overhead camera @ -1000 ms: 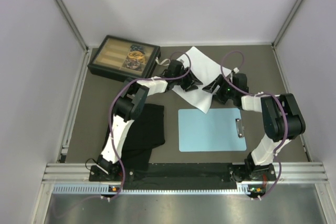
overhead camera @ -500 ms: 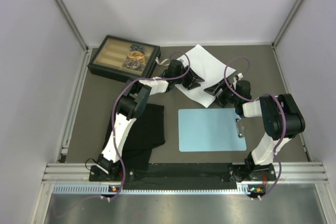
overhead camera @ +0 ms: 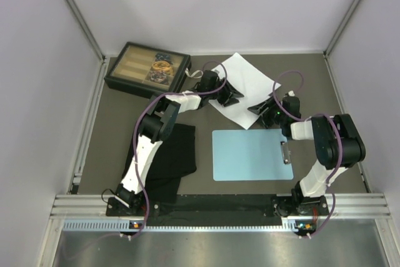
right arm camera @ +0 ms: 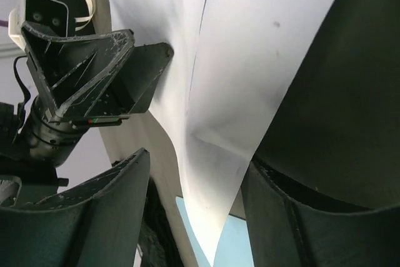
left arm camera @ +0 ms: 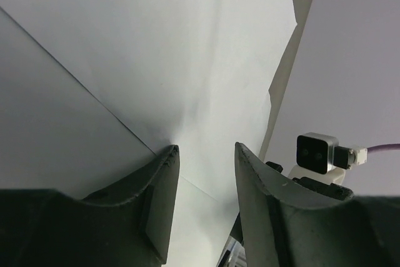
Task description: Put the files into the folder
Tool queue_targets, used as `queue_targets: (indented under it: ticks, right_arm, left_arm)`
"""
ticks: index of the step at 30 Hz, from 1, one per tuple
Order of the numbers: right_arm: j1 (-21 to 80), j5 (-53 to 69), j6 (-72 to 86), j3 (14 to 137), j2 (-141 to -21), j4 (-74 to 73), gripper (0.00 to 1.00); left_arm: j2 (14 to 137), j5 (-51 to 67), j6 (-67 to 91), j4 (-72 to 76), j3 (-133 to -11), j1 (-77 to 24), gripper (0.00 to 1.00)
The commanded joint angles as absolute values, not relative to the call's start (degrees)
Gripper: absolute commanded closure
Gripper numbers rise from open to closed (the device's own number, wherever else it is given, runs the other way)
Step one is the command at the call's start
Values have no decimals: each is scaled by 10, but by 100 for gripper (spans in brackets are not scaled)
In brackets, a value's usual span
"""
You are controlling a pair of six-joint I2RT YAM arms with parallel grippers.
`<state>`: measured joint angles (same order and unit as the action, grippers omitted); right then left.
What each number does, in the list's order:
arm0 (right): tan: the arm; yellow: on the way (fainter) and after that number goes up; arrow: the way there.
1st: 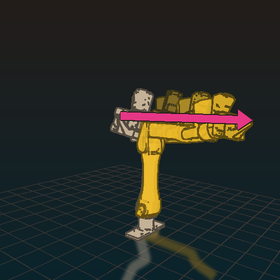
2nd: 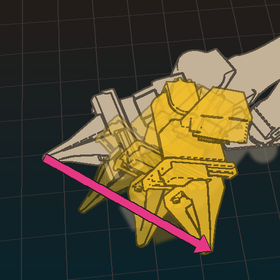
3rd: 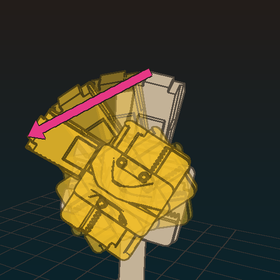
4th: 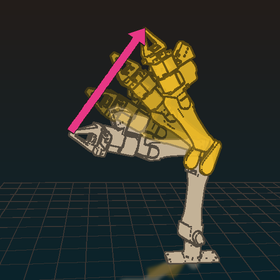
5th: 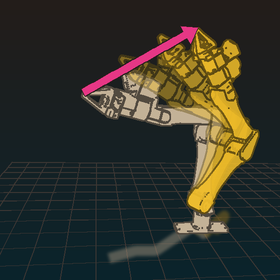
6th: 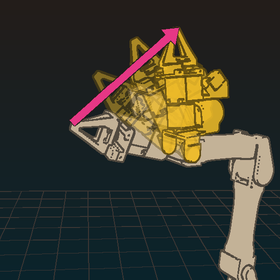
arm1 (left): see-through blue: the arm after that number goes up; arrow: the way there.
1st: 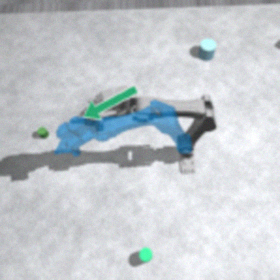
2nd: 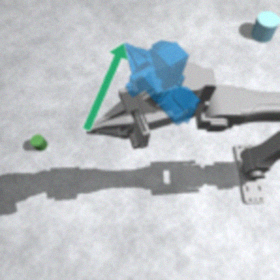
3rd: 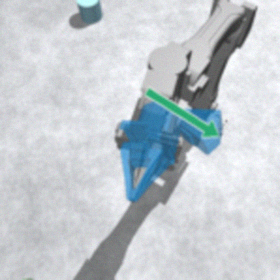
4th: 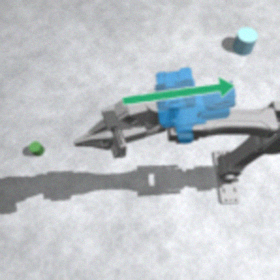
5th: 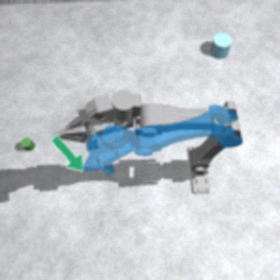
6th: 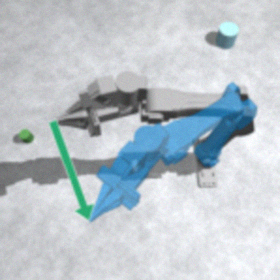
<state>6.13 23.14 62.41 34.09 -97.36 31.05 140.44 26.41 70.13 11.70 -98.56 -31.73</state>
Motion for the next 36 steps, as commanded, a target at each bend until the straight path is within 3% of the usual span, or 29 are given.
queue_targets:
  ticks: [1, 6, 13, 16, 17, 18, 22, 29, 36]
  right_arm:
    - [54, 214, 658, 344, -952, 325, 43]
    - [53, 200, 678, 344, -953, 313, 60]
    - [53, 148, 652, 352, -909, 224, 69]
    - [53, 143, 624, 374, -904, 178, 84]
    - [53, 140, 615, 381, -904, 164, 96]
    - [53, 137, 605, 397, -904, 151, 100]
    - [53, 118, 522, 461, -903, 56, 100]
    - [54, 65, 332, 676, -902, -271, 100]
    - [36, 94, 236, 753, -925, -403, 100]
  left_arm:
    - [1431, 211, 654, 40, -984, -314, 53]
    - [1436, 225, 622, 17, -1019, -320, 51]
    - [1427, 225, 587, -27, -1046, -322, 49]
    - [1423, 238, 574, -42, -1074, -323, 45]
    - [1420, 239, 561, -60, -1092, -325, 44]
    - [1412, 238, 552, -72, -1103, -327, 42]
    - [1370, 230, 508, -126, -1142, -334, 33]
    - [1236, 206, 438, -174, -1111, -348, 24]
    - [1126, 202, 422, -178, -1045, -368, 21]
